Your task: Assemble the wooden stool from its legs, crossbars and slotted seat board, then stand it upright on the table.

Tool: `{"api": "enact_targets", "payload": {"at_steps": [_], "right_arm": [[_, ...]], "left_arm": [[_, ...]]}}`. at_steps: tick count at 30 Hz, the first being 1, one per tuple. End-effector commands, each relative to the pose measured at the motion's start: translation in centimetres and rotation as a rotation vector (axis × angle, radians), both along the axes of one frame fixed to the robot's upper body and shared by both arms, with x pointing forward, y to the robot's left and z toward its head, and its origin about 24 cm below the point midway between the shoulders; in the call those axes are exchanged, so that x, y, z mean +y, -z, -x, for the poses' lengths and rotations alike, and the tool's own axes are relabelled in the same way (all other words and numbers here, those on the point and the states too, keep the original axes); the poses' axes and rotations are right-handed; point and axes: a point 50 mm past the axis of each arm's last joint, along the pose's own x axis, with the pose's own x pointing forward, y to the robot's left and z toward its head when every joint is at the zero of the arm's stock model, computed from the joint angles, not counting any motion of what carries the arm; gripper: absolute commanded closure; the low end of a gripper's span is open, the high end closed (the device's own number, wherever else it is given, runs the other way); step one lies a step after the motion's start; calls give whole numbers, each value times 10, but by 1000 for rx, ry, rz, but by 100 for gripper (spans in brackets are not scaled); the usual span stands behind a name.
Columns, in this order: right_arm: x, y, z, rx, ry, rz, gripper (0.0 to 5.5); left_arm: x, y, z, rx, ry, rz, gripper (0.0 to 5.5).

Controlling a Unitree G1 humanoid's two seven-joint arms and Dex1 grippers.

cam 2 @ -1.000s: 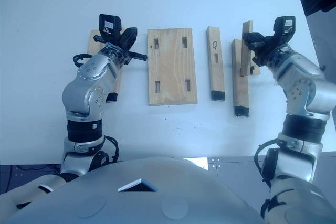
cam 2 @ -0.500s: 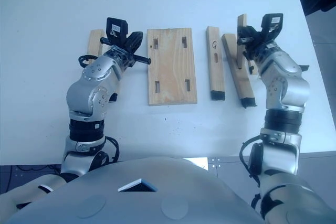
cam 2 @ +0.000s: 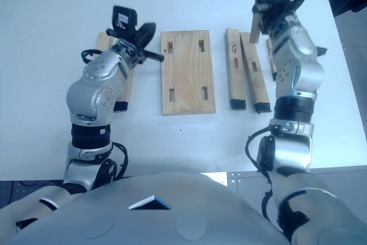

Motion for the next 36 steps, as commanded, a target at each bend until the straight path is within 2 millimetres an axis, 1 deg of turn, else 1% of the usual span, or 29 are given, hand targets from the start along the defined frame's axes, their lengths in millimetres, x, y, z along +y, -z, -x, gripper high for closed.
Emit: {"api": "enact_targets", "payload": {"at_steps": [1, 2, 3, 4, 8, 10, 12, 17, 19, 22, 23, 25, 27, 29, 30, 32, 34, 36], "right_arm": [[40, -56, -5, -121, -84, -192, 511], [50, -67, -3, -140, -108, -231, 511], [56, -74, 0, -150, -124, -259, 511], [61, -78, 3, -153, -139, -283, 511], [72, -78, 12, -140, -158, -318, 511], [77, -77, 14, -135, -171, -319, 511], [80, -76, 17, -134, -186, -305, 511], [80, -68, 19, -124, -203, -246, 511], [75, -65, 21, -125, -199, -210, 511], [60, -63, 26, -124, -216, -135, 511], [54, -62, 28, -112, -237, -110, 511], [48, -60, 30, -90, -286, -72, 511], [45, -59, 31, -73, -323, -39, 511], [37, -60, 29, -62, -310, -21, 511], [32, -60, 29, -52, -298, -22, 511], [24, -56, 30, -26, -266, -43, 511], [27, -51, 31, -13, -249, -57, 511], [27, -51, 32, -8, -241, -50, 511]], "left_arm": [[-29, -56, -2, -75, 257, 196, 550], [-41, -63, -1, -67, 337, 166, 550], [-51, -66, 0, -52, 400, 134, 550], [-60, -66, 0, -24, 447, 96, 550], [-86, -56, 2, 48, 544, -1, 550], [-91, -55, 2, 58, 554, -16, 550], [-89, -54, -3, 57, 528, -23, 550], [-79, -59, -18, 57, 428, 30, 550], [-71, -58, -25, 74, 366, 48, 550], [-46, -47, -40, 135, 209, 95, 550], [-39, -45, -43, 145, 173, 106, 550], [-32, -42, -45, 145, 137, 110, 550], [-33, -39, -43, 141, 141, 89, 550], [-34, -32, -39, 147, 139, 75, 550], [-32, -27, -36, 156, 131, 85, 550], [-33, -21, -25, 167, 173, 94, 550], [-40, -13, -12, 178, 230, 23, 550], [-39, -5, -7, 184, 213, -30, 550]]}}
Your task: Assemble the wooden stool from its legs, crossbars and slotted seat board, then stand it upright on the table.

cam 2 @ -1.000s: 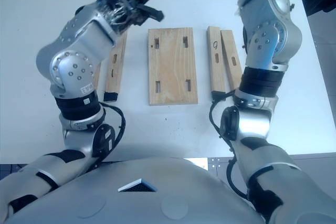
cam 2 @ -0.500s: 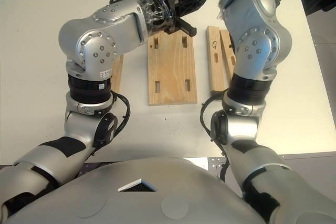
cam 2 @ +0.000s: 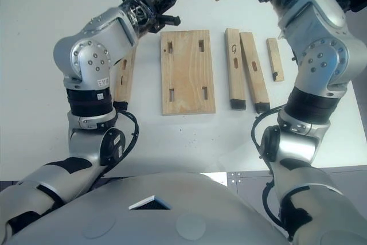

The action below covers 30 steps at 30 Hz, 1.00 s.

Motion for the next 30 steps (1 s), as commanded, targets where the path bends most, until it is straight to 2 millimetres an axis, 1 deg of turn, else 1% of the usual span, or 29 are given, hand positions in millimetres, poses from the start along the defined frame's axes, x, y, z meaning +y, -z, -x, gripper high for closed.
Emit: {"api": "enact_targets", "payload": {"at_steps": [1, 2, 4, 6, 8, 10, 12, 15, 18, 23, 25, 30], "right_arm": [[-2, 1, 3, 20, 13, 12, 511], [-10, 0, 4, 14, 39, 45, 511], [-37, -1, 9, 32, 140, 72, 511], [-56, 7, 23, 76, 204, 91, 511], [-62, 19, 39, 137, 205, 122, 511], [-63, 25, 48, 175, 185, 148, 511], [-67, 29, 54, 200, 202, 170, 511], [-73, 38, 61, 226, 227, 198, 511], [-82, 48, 67, 258, 271, 210, 511], [-86, 62, 72, 290, 306, 196, 511], [-86, 66, 71, 294, 321, 173, 511], [-74, 70, 72, 291, 298, 120, 511]], "left_arm": [[1, 13, 10, 8, -4, -95, 550], [6, 16, 10, 12, -37, -93, 550], [18, 22, 10, 15, -119, -100, 550], [34, 28, 10, 18, -223, -99, 550], [51, 31, 9, 10, -325, -105, 550], [66, 33, 7, 1, -410, -122, 550], [76, 32, 5, -9, -454, -136, 550], [81, 30, 3, -25, -477, -136, 550], [81, 32, 5, -28, -474, -137, 550], [82, 35, 6, -22, -467, -143, 550], [82, 35, 5, -27, -460, -147, 550], [82, 37, 4, -24, -437, -161, 550]]}}
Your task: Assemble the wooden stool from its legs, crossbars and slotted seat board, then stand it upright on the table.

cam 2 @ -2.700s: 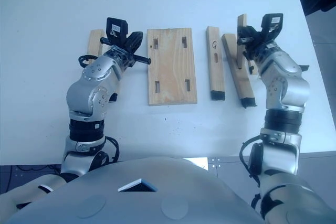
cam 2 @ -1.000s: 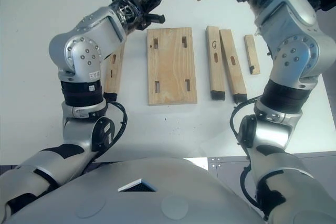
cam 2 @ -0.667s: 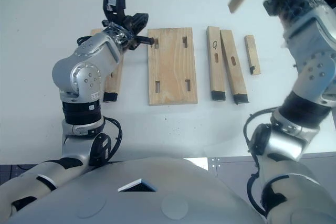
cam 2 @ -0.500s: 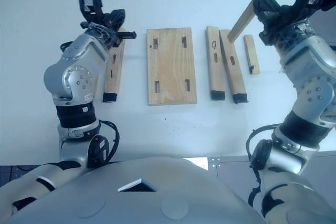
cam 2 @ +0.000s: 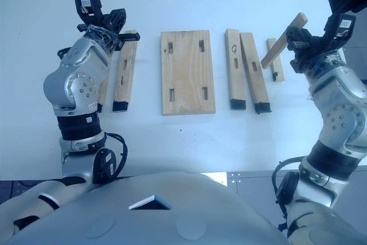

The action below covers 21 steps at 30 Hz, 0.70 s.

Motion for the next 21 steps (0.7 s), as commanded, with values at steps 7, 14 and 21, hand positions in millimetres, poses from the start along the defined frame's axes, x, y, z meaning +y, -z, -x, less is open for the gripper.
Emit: {"api": "enact_targets", "payload": {"at_steps": [7, 14, 21], "right_arm": [[13, 8, 1, -10, -16, -53, 511], [6, 0, -8, -44, -9, -39, 511], [0, 6, 1, -8, -9, -16, 511]], "left_arm": [[-2, 3, -3, 12, 33, -19, 550], [-3, 3, -2, 11, 36, -16, 550], [-1, 2, -1, 12, 34, -22, 550]]}}
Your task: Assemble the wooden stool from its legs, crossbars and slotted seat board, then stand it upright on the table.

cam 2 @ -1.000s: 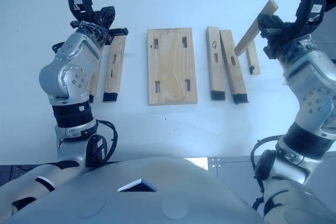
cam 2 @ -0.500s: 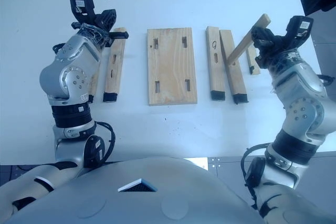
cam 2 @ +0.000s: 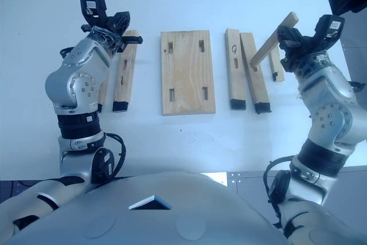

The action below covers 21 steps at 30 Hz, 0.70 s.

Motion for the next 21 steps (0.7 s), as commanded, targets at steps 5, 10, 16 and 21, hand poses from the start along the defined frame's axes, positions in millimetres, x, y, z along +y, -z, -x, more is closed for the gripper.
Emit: {"api": "enact_targets", "payload": {"at_steps": [5, 10, 16, 21], "right_arm": [[-4, 0, 3, 12, -8, 33, 511], [1, 20, 11, 46, 6, 20, 511], [0, 41, 25, 65, -36, 71, 511], [-7, 53, 37, 75, -111, 143, 511]], "left_arm": [[2, -2, 0, -6, -8, -16, 550], [2, -1, -1, -4, 4, -19, 550], [2, 0, 1, 1, 6, -24, 550], [3, 1, 2, 5, -1, -21, 550]]}}
